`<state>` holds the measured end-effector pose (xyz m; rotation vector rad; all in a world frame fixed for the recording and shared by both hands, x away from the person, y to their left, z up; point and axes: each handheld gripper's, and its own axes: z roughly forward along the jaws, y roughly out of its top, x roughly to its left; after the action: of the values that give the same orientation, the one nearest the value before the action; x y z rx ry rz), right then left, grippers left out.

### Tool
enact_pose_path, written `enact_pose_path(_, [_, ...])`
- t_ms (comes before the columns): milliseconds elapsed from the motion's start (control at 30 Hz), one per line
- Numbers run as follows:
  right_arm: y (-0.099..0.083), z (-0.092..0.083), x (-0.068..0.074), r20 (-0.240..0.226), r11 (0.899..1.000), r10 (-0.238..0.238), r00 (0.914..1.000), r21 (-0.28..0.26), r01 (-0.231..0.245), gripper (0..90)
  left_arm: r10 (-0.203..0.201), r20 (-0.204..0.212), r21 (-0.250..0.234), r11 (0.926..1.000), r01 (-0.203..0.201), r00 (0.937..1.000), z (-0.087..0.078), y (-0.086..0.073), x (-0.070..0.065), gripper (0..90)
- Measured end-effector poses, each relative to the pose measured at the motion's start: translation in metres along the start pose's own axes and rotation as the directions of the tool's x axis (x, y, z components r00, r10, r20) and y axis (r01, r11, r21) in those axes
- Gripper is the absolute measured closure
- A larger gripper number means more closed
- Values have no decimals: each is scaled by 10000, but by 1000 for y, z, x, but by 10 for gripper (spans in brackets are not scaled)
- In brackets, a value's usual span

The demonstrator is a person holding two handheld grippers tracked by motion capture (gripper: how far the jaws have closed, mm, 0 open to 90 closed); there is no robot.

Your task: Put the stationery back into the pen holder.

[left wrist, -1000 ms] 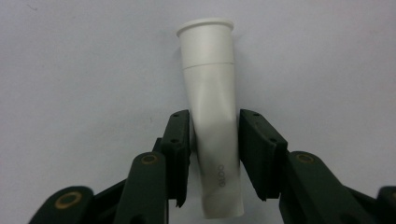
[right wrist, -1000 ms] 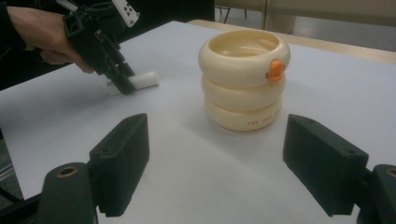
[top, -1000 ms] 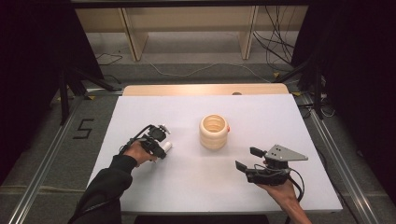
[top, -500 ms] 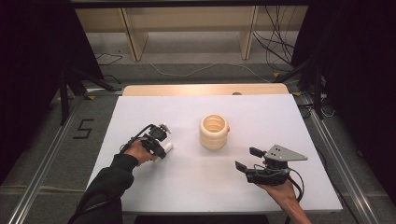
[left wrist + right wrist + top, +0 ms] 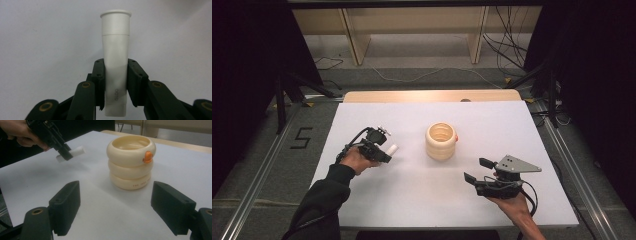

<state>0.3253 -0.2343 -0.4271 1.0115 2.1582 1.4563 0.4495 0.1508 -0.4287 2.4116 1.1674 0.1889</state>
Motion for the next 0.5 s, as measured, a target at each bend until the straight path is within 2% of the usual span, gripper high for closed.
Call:
enact_pose_path(133, [0, 0, 0, -5, 10000, -16, 10000, -25, 16, 241, -82, 101, -491, 9988, 86, 9999, -4, 1, -1, 700])
enact_pose_path(300, [0, 0, 0, -10, 10000, -6, 10000, -50, 6, 241, -230, 200, -1132, 9933, 252, 9995, -8, 1, 0, 699])
enact_pose_path(433, [0, 0, 0, -7, 10000, 3, 10000, -59, -3, 241, -429, 248, -1689, 9845, 465, 9988, -11, 0, 0, 699])
enact_pose_path(500, [0, 0, 0, -9, 10000, 8, 10000, -58, -8, 241, -453, 260, -2159, 9752, 499, 9986, -14, 0, 1, 699])
